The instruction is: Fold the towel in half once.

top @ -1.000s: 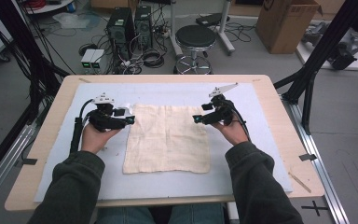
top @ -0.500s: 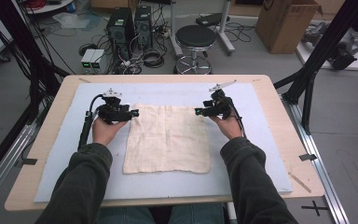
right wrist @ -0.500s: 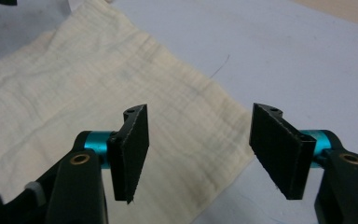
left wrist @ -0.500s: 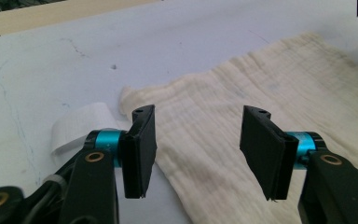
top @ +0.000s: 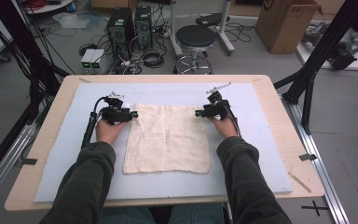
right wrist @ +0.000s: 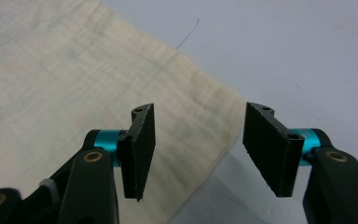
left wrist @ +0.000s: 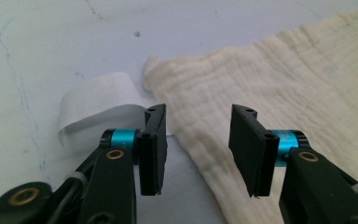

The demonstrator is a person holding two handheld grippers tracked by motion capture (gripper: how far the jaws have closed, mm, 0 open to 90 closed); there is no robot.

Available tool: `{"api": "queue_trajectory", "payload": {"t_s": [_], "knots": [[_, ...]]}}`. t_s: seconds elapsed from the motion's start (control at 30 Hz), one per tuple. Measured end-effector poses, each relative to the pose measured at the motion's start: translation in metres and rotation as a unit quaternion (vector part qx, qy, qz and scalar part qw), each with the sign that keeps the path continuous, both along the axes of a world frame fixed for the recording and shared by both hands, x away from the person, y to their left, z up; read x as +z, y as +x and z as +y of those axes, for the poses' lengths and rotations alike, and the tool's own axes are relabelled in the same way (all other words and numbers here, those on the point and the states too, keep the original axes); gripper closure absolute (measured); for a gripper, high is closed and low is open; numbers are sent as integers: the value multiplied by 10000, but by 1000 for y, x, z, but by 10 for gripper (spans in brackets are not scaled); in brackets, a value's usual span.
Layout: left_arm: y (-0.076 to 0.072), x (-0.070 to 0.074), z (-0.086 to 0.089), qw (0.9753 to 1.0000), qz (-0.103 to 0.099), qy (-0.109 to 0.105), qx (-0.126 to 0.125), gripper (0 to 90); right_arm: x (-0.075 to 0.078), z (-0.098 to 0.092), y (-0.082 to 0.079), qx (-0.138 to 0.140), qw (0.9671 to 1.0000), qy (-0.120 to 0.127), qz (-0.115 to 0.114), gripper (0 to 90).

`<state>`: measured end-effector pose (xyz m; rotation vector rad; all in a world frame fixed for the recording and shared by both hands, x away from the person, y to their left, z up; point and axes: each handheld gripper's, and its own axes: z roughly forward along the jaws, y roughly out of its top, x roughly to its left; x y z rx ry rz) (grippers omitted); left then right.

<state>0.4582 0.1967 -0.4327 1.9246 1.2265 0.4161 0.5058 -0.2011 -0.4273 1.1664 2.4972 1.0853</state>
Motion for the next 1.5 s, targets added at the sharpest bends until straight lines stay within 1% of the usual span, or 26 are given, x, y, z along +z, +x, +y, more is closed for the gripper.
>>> {"api": "queue_trajectory", "payload": {"t_s": [0.07,0.2,0.23,0.27,0.3,0.37,0.43,0.47,0.5,0.53,0.6,0.63,0.67,0.7,0.77,0.83,0.93,1.0,1.03,1.13,1.2,1.27,1.3,1.4,1.47,1.5], "knots": [[2,-3,0,10000,61,27,44,573,-2,0,1,-43,10000,-55,-26,452],[5,-9,-2,9997,159,20,181,594,-5,4,3,-91,9999,-117,29,494],[5,-9,-2,9997,136,6,208,594,-6,5,3,-132,9998,-129,49,508],[6,-9,-2,9994,138,-25,306,594,-7,6,4,-163,9997,-162,87,521],[6,-9,-2,9990,142,-107,400,595,-7,6,4,-193,9996,-181,60,547],[7,-10,-2,9986,158,-133,479,633,-7,8,5,-222,9995,-225,44,590],[7,-10,-4,9987,118,-34,492,661,-6,11,3,-229,9989,-400,-23,651],[7,-10,-4,9988,95,5,481,677,-6,11,4,-224,9988,-425,-72,673],[7,-10,-5,9988,94,-13,475,699,-6,11,4,-223,9987,-454,-93,707],[7,-10,-5,9989,99,-6,468,721,-5,11,4,-249,9986,-458,-53,743],[6,-10,-8,9989,51,90,455,740,-6,13,4,-174,9986,-488,-109,794],[6,-10,-9,9989,38,102,452,753,-5,14,3,-166,9986,-492,-75,819],[6,-10,-10,9991,60,63,407,784,-5,15,2,-140,9986,-508,-76,834],[5,-11,-11,9991,37,105,406,804,-5,15,2,-137,9987,-482,-45,850],[5,-11,-11,9993,73,53,351,861,-5,14,2,-161,9992,-369,50,859],[5,-11,-10,9993,95,-14,348,874,-6,11,3,-129,9994,-309,39,864],[5,-10,-8,9994,108,-1,334,882,-5,10,3,-102,9995,-255,122,867],[5,-8,-6,9994,108,-4,322,883,-4,9,3,-95,9997,-199,115,868],[4,-7,-5,9995,74,21,309,883,-3,8,3,-83,9998,-175,110,868],[3,-3,-2,9995,-3,-99,295,884,-1,6,2,-37,9998,-145,89,868],[2,0,-1,9995,-39,-134,281,884,3,4,1,-32,10000,-51,50,868],[1,1,0,9997,-66,-94,233,884,5,2,1,4,10000,5,-14,868],[1,2,0,9997,-66,-65,206,884,7,2,0,7,10000,27,-3,868],[-2,6,1,9997,-149,-83,156,884,10,2,-2,88,9999,135,-36,868],[-4,10,2,9997,-207,-54,89,884,13,3,-4,179,9996,178,-114,868],[-5,12,2,9997,-218,-48,66,884,15,2,-5,177,9995,221,-111,868]]}}
